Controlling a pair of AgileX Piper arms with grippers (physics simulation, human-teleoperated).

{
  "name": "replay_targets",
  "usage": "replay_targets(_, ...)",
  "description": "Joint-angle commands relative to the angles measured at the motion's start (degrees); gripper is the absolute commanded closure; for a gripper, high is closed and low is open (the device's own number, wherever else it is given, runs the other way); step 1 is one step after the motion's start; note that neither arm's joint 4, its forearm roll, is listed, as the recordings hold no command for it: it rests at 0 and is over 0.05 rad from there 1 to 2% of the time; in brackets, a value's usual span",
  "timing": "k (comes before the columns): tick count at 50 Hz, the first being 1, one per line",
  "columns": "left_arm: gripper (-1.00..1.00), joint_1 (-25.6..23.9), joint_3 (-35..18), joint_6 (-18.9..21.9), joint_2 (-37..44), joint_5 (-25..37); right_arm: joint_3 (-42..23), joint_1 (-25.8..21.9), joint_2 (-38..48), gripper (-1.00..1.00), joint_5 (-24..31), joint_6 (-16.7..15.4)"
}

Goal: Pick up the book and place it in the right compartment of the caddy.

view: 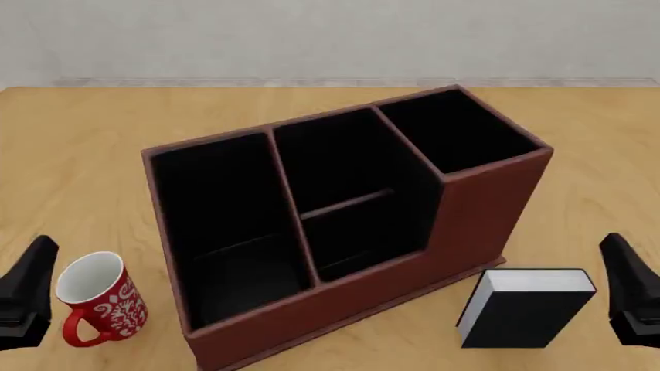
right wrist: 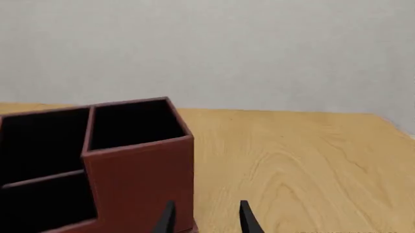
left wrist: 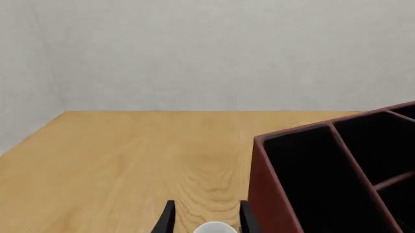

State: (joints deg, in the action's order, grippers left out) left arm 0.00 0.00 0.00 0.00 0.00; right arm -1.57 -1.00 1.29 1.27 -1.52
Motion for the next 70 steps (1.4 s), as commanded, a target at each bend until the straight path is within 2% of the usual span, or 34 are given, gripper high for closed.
replay_targets(1, -1.0, 0.0, 0.0, 0.0, 0.0, 0.0, 1.3, 0.5, -0.6, -1.0, -1.6, 1.3)
replay_targets(19, -1.0, 0.0, 0.0, 0.0, 0.0, 0.0, 1.4, 0.4, -0.6, -1.0, -1.2, 3.2)
replay_targets(20, -1.0, 0.0, 0.0, 0.0, 0.0, 0.0, 1.2, 1.1, 0.4, -1.0, -1.8, 4.0)
replay_targets(21, -1.0, 0.0, 0.0, 0.0, 0.0, 0.0, 0.8, -0.7, -0.3, -1.0, -1.2, 2.0)
replay_targets(22, -1.0, 0.0, 0.0, 0.0, 0.0, 0.0, 0.5, -1.2, 0.3, -1.0, -1.1, 3.1)
replay_targets(24, -1.0, 0.0, 0.0, 0.0, 0.0, 0.0, -1.0, -2.6, 2.7, -1.0, -2.0, 1.9)
replay_targets(26, -1.0, 0.0, 0.0, 0.0, 0.0, 0.0, -3.6, -2.6, 7.1, -1.0, -3.5, 2.8)
replay_targets(33, -1.0, 0.0, 0.0, 0.0, 0.0, 0.0, -11.8, -5.4, 11.1, -1.0, 1.6, -3.8)
replay_targets(35, -1.0, 0.0, 0.0, 0.0, 0.0, 0.0, -13.1, -4.8, 12.5, -1.0, 1.6, -3.3)
replay_targets(37, -1.0, 0.0, 0.0, 0.0, 0.0, 0.0, -14.9, -4.8, 13.2, -1.0, 2.4, -5.5)
replay_targets(39, -1.0, 0.0, 0.0, 0.0, 0.0, 0.0, -16.3, -4.4, 14.1, -1.0, 3.1, -5.5)
replay_targets(42, -1.0, 0.0, 0.0, 0.0, 0.0, 0.0, -17.4, -5.5, 14.0, -1.0, 5.6, -8.2)
replay_targets(47, -1.0, 0.0, 0.0, 0.0, 0.0, 0.0, -19.2, -5.6, 14.9, -1.0, 8.1, -9.3)
replay_targets(52, -1.0, 0.0, 0.0, 0.0, 0.0, 0.0, -21.4, -8.4, 14.1, -1.0, 14.2, -12.0)
replay_targets(64, -1.0, 0.0, 0.0, 0.0, 0.0, 0.0, -28.5, -10.9, 17.1, -1.0, 23.9, -19.2)
replay_targets(70, -1.0, 0.0, 0.0, 0.0, 0.0, 0.0, -29.8, -13.2, 17.9, -1.0, 28.1, -21.2)
